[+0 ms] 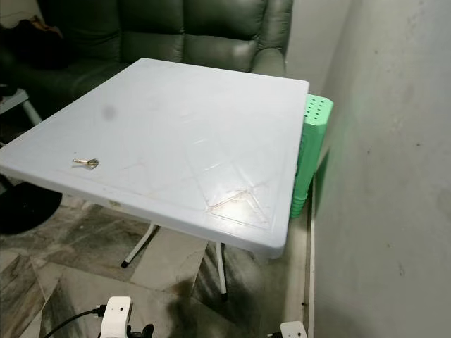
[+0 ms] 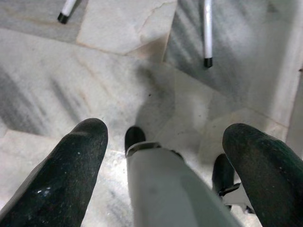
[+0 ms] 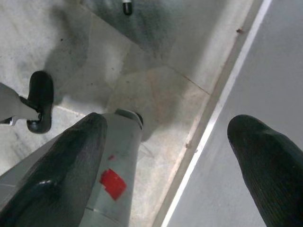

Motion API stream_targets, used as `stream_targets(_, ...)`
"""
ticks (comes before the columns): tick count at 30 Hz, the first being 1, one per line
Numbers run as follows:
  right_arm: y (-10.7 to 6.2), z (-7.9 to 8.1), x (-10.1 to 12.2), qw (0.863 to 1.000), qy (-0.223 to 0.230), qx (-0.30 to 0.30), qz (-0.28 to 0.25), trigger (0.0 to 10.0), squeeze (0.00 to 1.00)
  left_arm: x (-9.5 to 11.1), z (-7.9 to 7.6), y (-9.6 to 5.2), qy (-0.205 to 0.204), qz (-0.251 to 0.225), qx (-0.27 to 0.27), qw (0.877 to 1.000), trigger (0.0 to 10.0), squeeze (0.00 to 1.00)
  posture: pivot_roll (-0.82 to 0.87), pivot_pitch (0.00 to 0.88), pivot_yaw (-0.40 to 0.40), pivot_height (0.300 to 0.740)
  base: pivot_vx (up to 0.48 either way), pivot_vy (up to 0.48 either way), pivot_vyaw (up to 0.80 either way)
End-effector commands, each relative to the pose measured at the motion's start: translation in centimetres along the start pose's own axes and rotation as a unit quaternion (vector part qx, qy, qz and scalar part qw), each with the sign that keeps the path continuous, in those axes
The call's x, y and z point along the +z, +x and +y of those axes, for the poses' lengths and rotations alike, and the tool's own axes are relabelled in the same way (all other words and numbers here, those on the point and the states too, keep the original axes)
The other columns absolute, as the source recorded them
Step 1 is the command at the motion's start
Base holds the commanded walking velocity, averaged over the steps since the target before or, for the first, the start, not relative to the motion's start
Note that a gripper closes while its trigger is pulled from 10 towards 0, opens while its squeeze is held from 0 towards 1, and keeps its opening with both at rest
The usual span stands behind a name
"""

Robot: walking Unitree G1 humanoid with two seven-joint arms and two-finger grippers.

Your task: Hang keys on a hook

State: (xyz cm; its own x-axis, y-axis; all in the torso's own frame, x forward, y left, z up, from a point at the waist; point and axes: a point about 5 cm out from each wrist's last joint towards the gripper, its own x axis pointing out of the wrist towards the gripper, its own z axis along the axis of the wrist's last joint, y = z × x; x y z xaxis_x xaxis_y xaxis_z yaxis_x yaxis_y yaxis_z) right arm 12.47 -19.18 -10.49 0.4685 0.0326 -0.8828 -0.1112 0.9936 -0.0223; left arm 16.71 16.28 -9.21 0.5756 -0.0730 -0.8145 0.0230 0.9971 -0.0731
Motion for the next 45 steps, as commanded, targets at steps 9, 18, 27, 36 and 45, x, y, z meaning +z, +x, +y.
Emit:
stream_targets(9, -0.13, -0.20, -0.57, 1.000, 0.010, -0.003, 0.010, 10.0, 0.00, -0.18, 0.30, -0.07, -0.004, 0.003, 0.005, 1.000, 10.0, 0.00, -0.03, 0.000, -0.036, 0.715, 0.000, 0.345, 0.00)
stream_targets(18, -0.15, 0.03, -0.83, 1.000, 0.012, -0.001, 0.013, 10.0, 0.00, -0.21, 0.29, -0.08, -0.007, 0.003, 0.004, 1.000, 10.0, 0.00, -0.03, 0.000, -0.039, 0.715, 0.000, 0.364, 0.00)
stream_targets(27, -0.18, 0.09, -0.99, 1.000, 0.015, 0.000, 0.015, 10.0, 0.00, -0.28, 0.36, -0.10, -0.009, 0.004, 0.005, 1.000, 10.0, 0.00, -0.03, 0.000, -0.040, 0.715, 0.000, 0.368, 0.00)
stream_targets(36, -0.20, -0.03, -0.98, 1.000, 0.018, -0.001, 0.014, 10.0, 0.00, -0.27, 0.33, -0.10, -0.009, 0.004, 0.005, 1.000, 10.0, 0.00, -0.03, 0.000, -0.041, 0.715, 0.000, 0.370, 0.00)
stream_targets(45, -0.16, 0.01, -0.84, 1.000, 0.019, 0.000, 0.012, 10.0, 0.00, -0.24, 0.45, -0.11, -0.012, 0.003, 0.006, 1.000, 10.0, 0.00, -0.03, 0.000, -0.040, 0.715, 0.000, 0.371, 0.00)
